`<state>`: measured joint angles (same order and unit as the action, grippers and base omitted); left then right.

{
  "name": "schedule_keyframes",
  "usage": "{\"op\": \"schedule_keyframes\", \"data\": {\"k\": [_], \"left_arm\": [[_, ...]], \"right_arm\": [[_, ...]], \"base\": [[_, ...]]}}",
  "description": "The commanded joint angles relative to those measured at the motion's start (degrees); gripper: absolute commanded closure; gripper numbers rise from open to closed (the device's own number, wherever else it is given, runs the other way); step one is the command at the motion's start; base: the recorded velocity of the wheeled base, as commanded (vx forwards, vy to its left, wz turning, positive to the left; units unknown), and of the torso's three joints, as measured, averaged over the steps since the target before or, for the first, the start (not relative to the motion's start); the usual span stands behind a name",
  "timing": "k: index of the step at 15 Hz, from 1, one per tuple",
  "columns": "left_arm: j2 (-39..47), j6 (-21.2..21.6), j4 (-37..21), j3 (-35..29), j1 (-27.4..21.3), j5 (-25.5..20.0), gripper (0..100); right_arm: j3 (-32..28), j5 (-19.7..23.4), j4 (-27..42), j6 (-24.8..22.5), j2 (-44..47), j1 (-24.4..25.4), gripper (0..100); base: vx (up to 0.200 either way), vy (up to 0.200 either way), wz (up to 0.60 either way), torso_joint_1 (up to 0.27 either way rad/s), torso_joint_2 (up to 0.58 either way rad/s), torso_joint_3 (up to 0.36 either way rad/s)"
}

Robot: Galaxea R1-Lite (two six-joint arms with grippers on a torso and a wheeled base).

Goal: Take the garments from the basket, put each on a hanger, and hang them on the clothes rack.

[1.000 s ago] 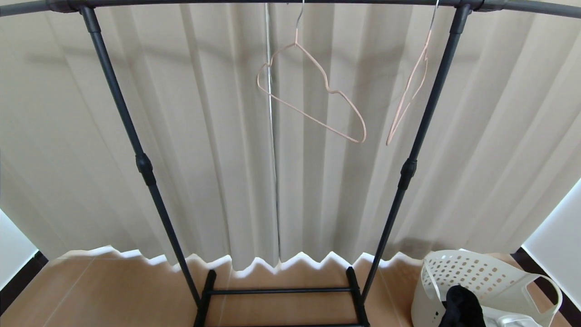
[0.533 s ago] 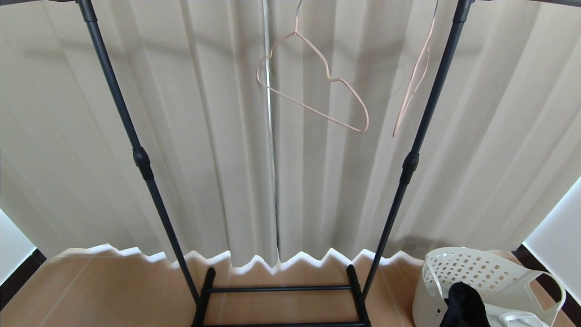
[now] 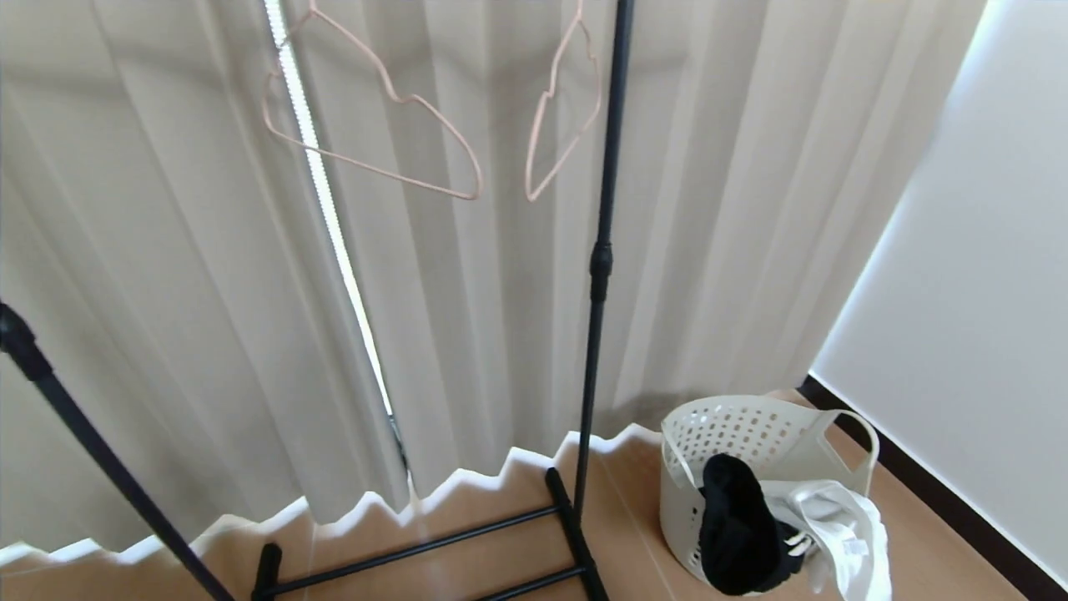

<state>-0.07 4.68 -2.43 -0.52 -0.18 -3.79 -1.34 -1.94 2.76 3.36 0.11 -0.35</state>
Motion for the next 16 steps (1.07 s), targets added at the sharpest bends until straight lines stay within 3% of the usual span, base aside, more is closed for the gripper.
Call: {"op": "schedule_keyframes", "data": {"k": [1,5,16], "left_arm": [[0.07,-0.02,0.05,0.0,0.01,0.01,0],[0.07,0.06,-0.04,0.0,0.01,-0.16,0],[0.07,-0.11,-0.04,0.0,0.01,-0.25,0]], "right_arm": [[0.02,0.0,-0.03,-0.02,-0.02,0.0,0],[0.02,0.0,-0.03,-0.29,-0.02,0.0,0],[0.02,0.09,-0.03,-0.29,0.07,0.0,0]], "base": [[0.0,0.0,-0.6,0.002,0.42,0.408],[0.0,0.0,0.0,-0.002,0.13,0.132],[0.0,-0.2,0.0,0.002,0.01,0.009]]}}
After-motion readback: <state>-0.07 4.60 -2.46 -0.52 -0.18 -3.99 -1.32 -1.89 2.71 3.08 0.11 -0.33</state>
